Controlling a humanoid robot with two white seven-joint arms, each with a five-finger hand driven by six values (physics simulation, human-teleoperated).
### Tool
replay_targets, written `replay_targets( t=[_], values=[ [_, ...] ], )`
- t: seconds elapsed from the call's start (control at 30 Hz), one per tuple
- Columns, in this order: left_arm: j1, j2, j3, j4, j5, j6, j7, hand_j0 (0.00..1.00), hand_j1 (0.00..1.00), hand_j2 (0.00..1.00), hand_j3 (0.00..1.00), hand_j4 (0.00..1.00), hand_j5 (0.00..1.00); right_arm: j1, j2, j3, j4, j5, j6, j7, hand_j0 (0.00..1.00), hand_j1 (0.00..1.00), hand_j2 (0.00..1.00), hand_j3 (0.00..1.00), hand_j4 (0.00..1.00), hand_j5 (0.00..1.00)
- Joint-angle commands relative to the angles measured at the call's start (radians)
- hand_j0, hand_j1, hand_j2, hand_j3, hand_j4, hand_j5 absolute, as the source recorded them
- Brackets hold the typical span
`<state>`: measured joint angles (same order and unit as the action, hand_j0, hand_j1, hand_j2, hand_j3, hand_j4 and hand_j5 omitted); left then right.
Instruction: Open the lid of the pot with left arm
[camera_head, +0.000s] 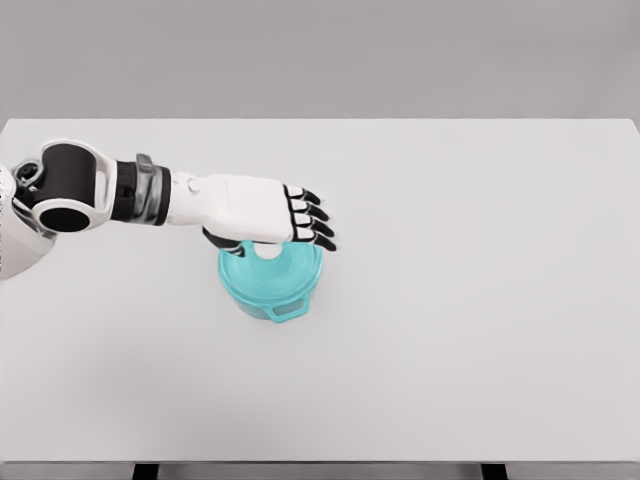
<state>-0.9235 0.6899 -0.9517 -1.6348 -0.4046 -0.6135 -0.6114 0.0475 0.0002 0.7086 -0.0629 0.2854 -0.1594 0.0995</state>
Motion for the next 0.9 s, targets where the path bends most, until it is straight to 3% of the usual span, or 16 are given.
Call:
replay_targets(
  t=[0.0,0.2,0.87],
  values=[
    [0.000,0.000,-0.002,0.024,-0.022,0.003,0.001,1.00,1.00,1.00,1.00,1.00,1.00,0.000,0.000,0.000,0.000,0.000,0.000,0.000,1.00,1.00,1.00,1.00,1.00,1.00],
    [0.029,-0.004,-0.002,0.076,-0.051,0.003,0.001,1.00,1.00,1.00,1.00,1.00,1.00,0.000,0.000,0.000,0.000,0.000,0.000,0.000,1.00,1.00,1.00,1.00,1.00,1.00],
    [0.018,0.019,0.011,0.038,0.001,0.003,0.001,0.99,0.99,0.99,0.99,0.99,0.99,0.000,0.000,0.000,0.000,0.000,0.000,0.000,1.00,1.00,1.00,1.00,1.00,1.00]
  ],
)
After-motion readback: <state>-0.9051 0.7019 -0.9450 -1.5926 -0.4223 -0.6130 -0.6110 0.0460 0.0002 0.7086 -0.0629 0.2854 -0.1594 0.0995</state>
